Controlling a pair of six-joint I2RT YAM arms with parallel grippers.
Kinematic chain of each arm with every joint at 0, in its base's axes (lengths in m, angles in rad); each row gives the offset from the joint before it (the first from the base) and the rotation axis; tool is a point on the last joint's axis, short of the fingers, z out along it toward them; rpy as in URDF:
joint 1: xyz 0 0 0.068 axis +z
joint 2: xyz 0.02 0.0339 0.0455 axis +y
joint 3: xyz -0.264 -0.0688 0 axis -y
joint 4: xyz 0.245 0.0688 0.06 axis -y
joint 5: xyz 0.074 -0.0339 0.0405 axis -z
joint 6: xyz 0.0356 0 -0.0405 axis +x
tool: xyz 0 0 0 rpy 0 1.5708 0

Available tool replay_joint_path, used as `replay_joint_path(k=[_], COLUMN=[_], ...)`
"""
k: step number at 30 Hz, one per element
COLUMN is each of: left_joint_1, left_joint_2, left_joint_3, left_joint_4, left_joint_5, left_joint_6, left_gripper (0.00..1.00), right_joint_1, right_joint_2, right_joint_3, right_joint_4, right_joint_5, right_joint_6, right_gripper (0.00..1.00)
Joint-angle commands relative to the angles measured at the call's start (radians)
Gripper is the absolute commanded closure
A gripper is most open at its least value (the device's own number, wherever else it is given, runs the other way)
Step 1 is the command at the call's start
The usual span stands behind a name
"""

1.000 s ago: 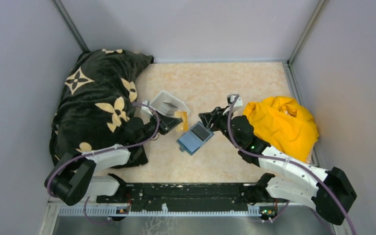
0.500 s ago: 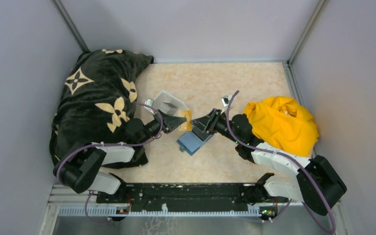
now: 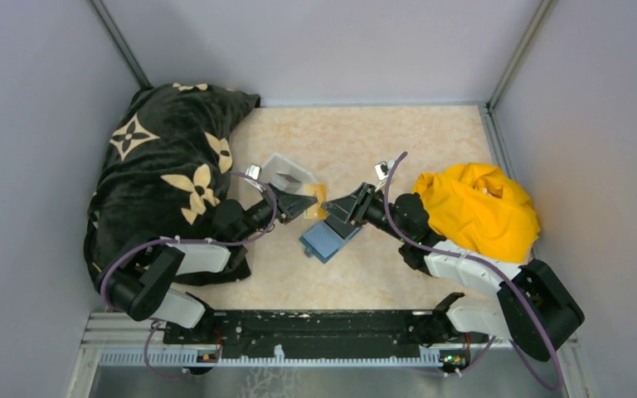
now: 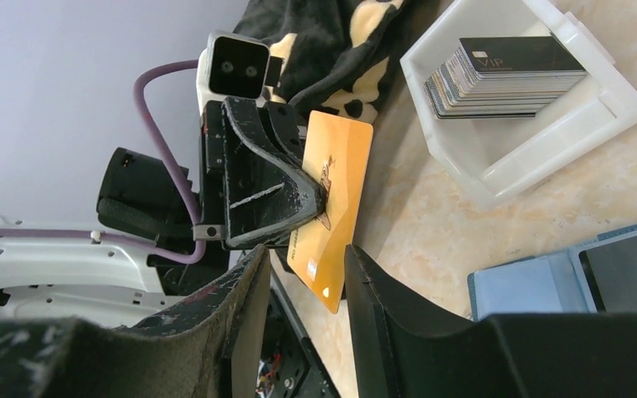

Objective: Put the credit cards into the card holder
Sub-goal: Pick up the credit card from the storage box.

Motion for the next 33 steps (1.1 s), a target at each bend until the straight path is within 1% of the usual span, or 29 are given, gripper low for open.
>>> replay_joint_path(k=[1,11,18,33], left_joint_1=[0.004,0.010,0.025,0.023], left_joint_2=[0.004,-0.013,-0.038,0.047], left_joint_3=[0.024,0.013,-0.007,0.006], left_joint_4=[0.075,0.065,0.035,0.137], left_joint_5=[0.014,0.007,-0.010,0.039], left_joint_6=[-0.005,0.005,0.030,-0.035], left_gripper=[1.00,1.00,1.00,1.00], right_joint_1=[-0.011,-0.015,-0.017,-0.016], right_joint_2=[-0.013,-0.008,-0.054,0.073], right_joint_3=[-0.007,-0.018,-0.013,0.004], right_joint_4=[0.042,0.052,-0.002,0.138], right_joint_5=[-0.011,-0.014,-0.006,-0.066], right_joint_6=[0.000,-0.002,-0.025,0.023], right_gripper=[0.61,0.62,0.62,0.65])
